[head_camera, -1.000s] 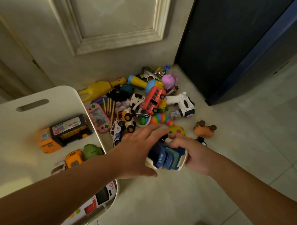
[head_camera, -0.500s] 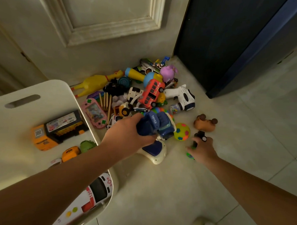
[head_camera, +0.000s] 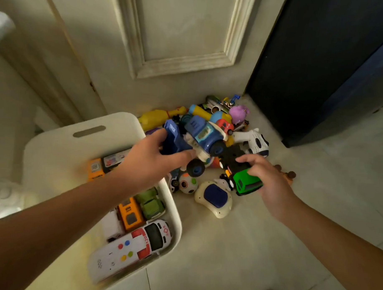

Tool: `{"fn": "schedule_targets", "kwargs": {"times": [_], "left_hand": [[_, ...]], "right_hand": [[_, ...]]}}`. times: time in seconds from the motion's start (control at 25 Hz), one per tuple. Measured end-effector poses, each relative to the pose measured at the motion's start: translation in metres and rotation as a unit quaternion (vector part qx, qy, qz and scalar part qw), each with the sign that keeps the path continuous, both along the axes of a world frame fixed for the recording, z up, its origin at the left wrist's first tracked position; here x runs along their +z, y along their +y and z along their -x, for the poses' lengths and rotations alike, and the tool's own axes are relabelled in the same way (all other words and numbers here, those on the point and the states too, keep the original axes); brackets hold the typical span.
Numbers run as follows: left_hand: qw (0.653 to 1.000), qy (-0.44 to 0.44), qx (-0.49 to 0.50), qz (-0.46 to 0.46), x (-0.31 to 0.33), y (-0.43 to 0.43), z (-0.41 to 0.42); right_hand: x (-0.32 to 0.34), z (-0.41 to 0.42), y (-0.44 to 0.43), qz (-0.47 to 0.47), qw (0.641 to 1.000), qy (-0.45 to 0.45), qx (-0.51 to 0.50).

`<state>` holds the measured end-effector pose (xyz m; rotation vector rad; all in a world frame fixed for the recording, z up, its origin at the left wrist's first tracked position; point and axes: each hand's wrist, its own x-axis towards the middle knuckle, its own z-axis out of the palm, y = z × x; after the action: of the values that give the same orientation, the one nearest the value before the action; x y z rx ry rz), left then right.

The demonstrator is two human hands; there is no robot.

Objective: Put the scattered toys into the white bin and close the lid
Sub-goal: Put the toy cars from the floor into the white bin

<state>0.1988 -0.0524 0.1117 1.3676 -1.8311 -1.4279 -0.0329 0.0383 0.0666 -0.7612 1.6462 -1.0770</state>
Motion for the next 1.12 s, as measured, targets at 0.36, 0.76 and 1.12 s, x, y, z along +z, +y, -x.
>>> {"fn": "schedule_targets", "kwargs": {"times": [0.36,0.76,1.12], "left_hand": [[0.954,-0.239,0.176,-0.036,-0.021,-0.024,-0.142],[0.875,-0.465,0.120,-0.059,-0.098,-0.021,-0.161],[0.835,-0.529,-0.086,-0.125,-0.094,-0.024,-0.158]], "right_hand": [[0.061,-0.150,-0.071,-0.092,0.926,0.157,0.331],[-0.068,-0.245,-0.152,-0.019,0.730,0.460,0.504],[-0.120,-0.230,-0.143,0.068,0.655,0.571,0.489]]}}
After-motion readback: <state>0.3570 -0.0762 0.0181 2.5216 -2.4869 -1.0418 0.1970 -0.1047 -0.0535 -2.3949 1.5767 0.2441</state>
